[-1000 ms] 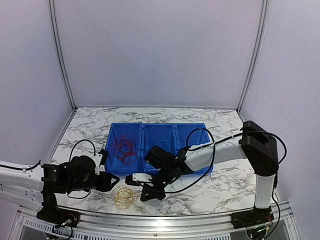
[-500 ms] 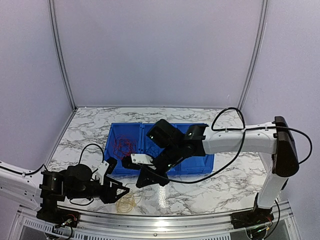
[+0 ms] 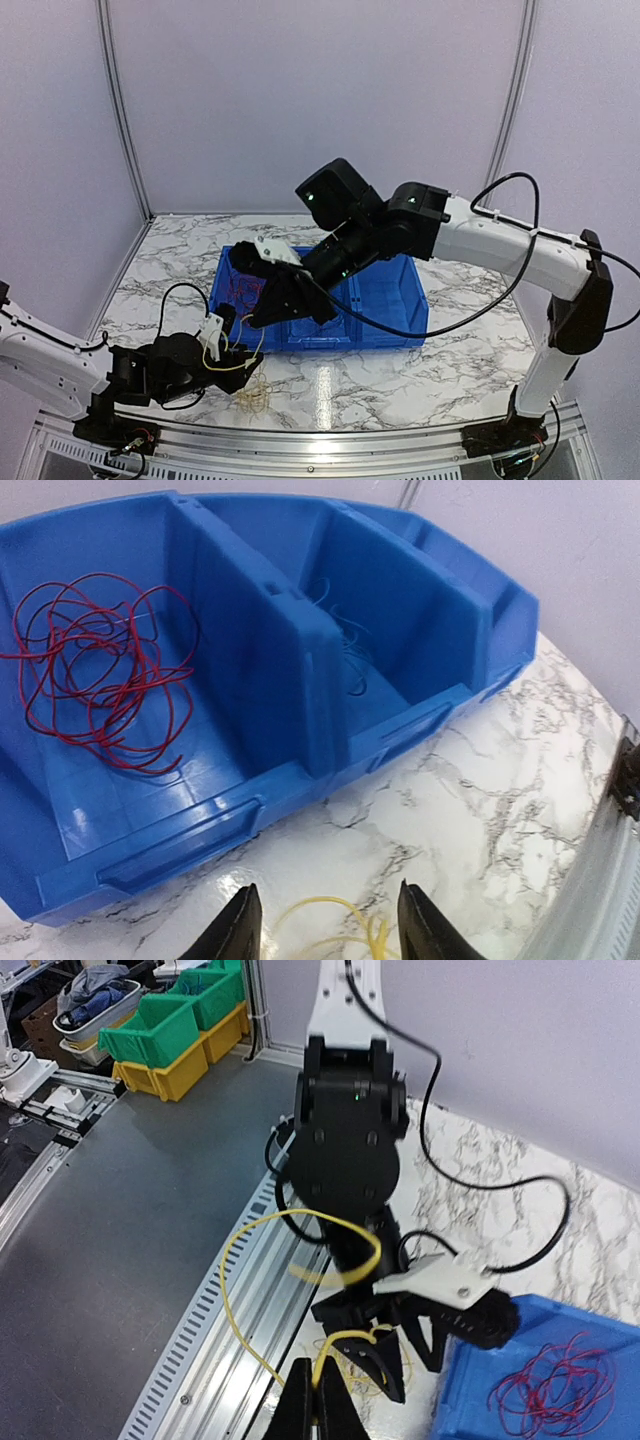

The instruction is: Untangle the cables

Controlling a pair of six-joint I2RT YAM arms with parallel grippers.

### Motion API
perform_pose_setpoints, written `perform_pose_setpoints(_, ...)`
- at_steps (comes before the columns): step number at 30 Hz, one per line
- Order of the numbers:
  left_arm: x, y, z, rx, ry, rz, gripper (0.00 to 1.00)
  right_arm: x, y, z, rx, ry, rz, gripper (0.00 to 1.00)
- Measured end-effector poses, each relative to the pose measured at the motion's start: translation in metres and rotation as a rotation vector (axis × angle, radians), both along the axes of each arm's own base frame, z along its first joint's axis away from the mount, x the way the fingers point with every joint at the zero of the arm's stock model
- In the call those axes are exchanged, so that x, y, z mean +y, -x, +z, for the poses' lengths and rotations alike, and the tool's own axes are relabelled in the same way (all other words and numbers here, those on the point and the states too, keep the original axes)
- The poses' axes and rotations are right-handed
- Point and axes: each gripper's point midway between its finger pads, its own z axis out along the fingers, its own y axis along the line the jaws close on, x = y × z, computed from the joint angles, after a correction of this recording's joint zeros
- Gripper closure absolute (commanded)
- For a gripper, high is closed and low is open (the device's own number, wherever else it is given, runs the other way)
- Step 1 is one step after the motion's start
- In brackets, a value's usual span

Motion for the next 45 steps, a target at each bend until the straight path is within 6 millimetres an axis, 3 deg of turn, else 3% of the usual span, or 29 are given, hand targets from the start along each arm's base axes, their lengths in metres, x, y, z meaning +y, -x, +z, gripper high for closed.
perform_pose_setpoints(6,0.013,-0.007,-0.034,0.034,-0.070,0.089,0.61,-0.009,-0.003,0.099,-0.088,-0.211,0.010,1.00)
perform_pose_setpoints(11,0.039,-0.001,-0.068,0.095,-0.117,0.137,0.65,-0.037,-0.025,0.185,-0.183,-0.403,-0.038,1.00)
perform_pose_setpoints(14,0.052,0.002,-0.082,0.127,-0.132,0.160,0.69,-0.059,-0.041,0.225,-0.241,-0.488,-0.085,1.00)
perform_pose_setpoints(17,0.057,0.002,-0.085,0.138,-0.117,0.187,0.70,-0.083,-0.050,0.257,-0.291,-0.554,-0.132,1.00)
perform_pose_setpoints(22,0.057,0.001,-0.085,0.149,-0.090,0.207,0.70,-0.111,-0.057,0.280,-0.345,-0.595,-0.195,1.00)
perform_pose_setpoints(24,0.056,0.000,-0.085,0.147,-0.088,0.210,0.70,-0.115,-0.059,0.276,-0.350,-0.586,-0.212,1.00)
perform_pose_setpoints(27,0.053,-0.001,-0.084,0.147,-0.090,0.208,0.70,-0.114,-0.065,0.254,-0.334,-0.532,-0.239,1.00)
perform_pose_setpoints(35,0.046,-0.001,-0.078,0.142,-0.085,0.186,0.72,-0.116,-0.106,0.148,-0.247,-0.296,-0.357,1.00)
perform_pose_setpoints(41,0.043,-0.002,-0.064,0.126,-0.041,0.179,0.72,-0.147,-0.147,0.086,-0.210,-0.182,-0.497,1.00)
perform_pose_setpoints(45,0.040,-0.002,-0.053,0.106,-0.013,0.166,0.56,-0.168,-0.168,0.057,-0.209,-0.137,-0.584,1.00)
